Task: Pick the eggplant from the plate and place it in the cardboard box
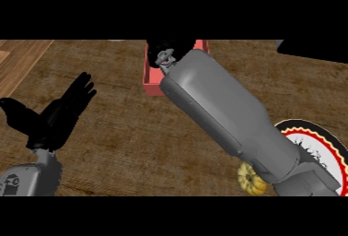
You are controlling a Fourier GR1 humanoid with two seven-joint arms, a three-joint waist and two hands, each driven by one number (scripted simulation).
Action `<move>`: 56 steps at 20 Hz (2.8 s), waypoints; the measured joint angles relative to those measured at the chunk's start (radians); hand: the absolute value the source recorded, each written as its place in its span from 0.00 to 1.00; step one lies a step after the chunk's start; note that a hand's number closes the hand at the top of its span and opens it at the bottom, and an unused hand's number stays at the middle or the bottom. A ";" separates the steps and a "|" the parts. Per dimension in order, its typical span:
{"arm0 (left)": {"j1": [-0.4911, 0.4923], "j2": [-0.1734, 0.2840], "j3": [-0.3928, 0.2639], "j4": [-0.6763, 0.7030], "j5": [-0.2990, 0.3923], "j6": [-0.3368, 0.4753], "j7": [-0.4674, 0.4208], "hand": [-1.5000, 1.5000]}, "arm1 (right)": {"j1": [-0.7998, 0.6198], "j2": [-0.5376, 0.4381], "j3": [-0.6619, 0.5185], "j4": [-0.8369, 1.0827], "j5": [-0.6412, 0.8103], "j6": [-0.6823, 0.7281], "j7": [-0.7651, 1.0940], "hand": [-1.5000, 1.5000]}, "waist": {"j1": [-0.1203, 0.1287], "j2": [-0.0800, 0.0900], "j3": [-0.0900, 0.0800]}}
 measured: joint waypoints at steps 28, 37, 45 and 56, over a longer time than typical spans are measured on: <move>0.058 0.028 0.075 0.003 0.010 0.013 -0.035 0.50 | -0.213 0.000 0.029 0.473 -0.028 -0.276 -0.006 1.00 | -0.118 -0.002 0.004; 0.065 0.034 0.083 -0.010 0.014 0.010 -0.031 0.50 | -0.085 0.001 -0.017 0.530 -0.151 -0.383 -0.035 0.00 | -0.118 -0.001 0.005; 0.077 0.019 0.077 -0.013 0.006 0.019 -0.044 0.50 | -0.003 0.004 -0.008 0.528 -0.255 -0.503 -0.094 0.00 | -0.117 -0.002 0.006; 0.105 0.032 0.102 -0.030 0.012 0.025 -0.033 0.50 | 0.043 0.002 -0.058 0.396 -0.217 -0.956 -0.105 0.00 | -0.162 -0.017 0.007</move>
